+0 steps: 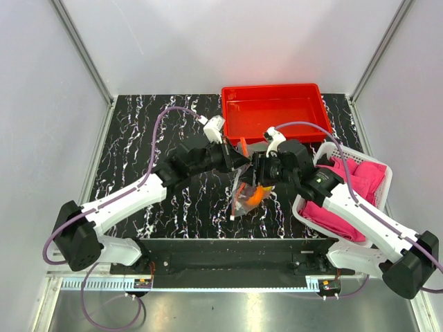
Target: Open the zip-top bag and remove the fake food
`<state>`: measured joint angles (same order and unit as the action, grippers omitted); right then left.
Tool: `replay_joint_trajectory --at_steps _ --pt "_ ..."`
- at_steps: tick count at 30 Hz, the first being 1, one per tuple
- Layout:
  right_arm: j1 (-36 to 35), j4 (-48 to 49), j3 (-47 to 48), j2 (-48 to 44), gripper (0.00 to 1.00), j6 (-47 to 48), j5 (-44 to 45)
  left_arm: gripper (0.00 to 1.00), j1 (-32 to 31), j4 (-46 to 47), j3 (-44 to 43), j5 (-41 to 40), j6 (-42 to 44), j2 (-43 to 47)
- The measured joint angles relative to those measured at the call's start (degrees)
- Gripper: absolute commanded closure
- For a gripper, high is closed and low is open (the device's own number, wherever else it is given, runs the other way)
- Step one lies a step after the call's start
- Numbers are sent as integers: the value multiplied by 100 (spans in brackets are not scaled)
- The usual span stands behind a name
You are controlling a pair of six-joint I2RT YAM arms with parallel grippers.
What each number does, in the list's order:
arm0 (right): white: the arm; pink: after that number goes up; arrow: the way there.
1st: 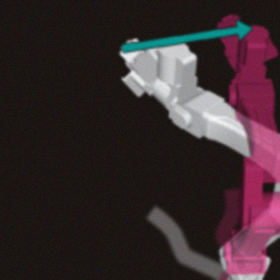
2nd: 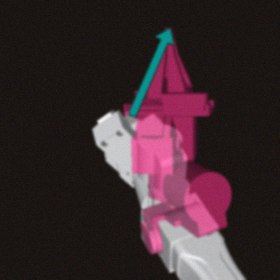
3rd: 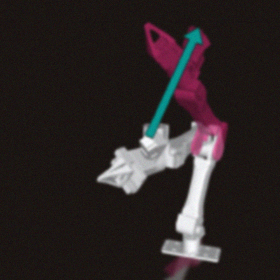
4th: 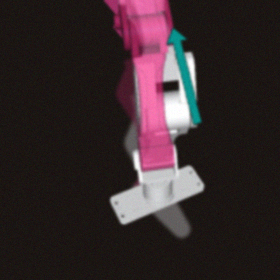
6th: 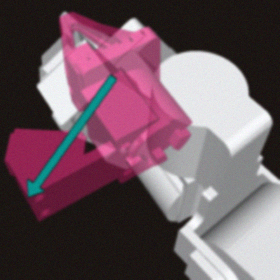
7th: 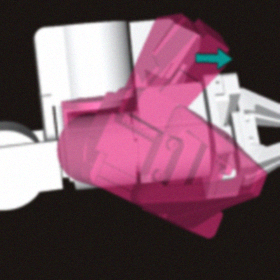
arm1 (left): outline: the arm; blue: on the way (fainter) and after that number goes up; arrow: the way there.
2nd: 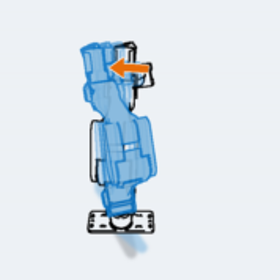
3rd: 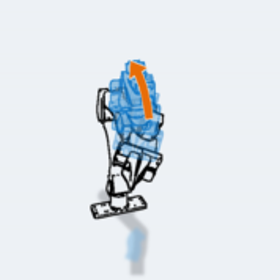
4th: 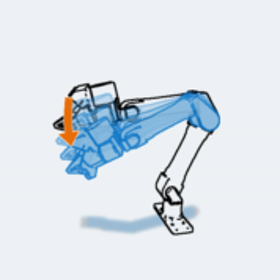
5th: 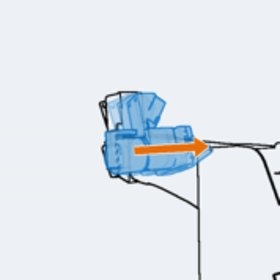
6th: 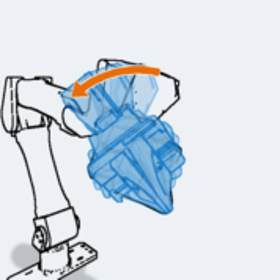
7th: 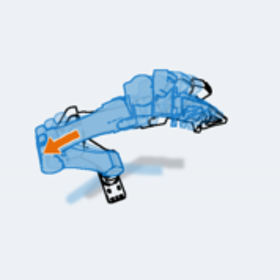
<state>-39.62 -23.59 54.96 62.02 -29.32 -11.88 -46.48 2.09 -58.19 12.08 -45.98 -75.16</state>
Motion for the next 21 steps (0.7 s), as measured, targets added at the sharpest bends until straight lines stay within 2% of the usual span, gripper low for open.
replay_joint_trajectory --at_steps 6,7,9,21 --pt "-79 195 0 94 86 -389 170 100 -4 -144 -122 0 -9 -44" --pt "-83 212 0 94 94 -439 190 100 -7 -188 -153 0 4 -44" --pt "-92 245 0 94 100 -516 212 100 -11 -249 -199 -2 20 -44" --pt "-155 326 0 83 100 -621 195 99 -26 -553 -221 -151 177 162"
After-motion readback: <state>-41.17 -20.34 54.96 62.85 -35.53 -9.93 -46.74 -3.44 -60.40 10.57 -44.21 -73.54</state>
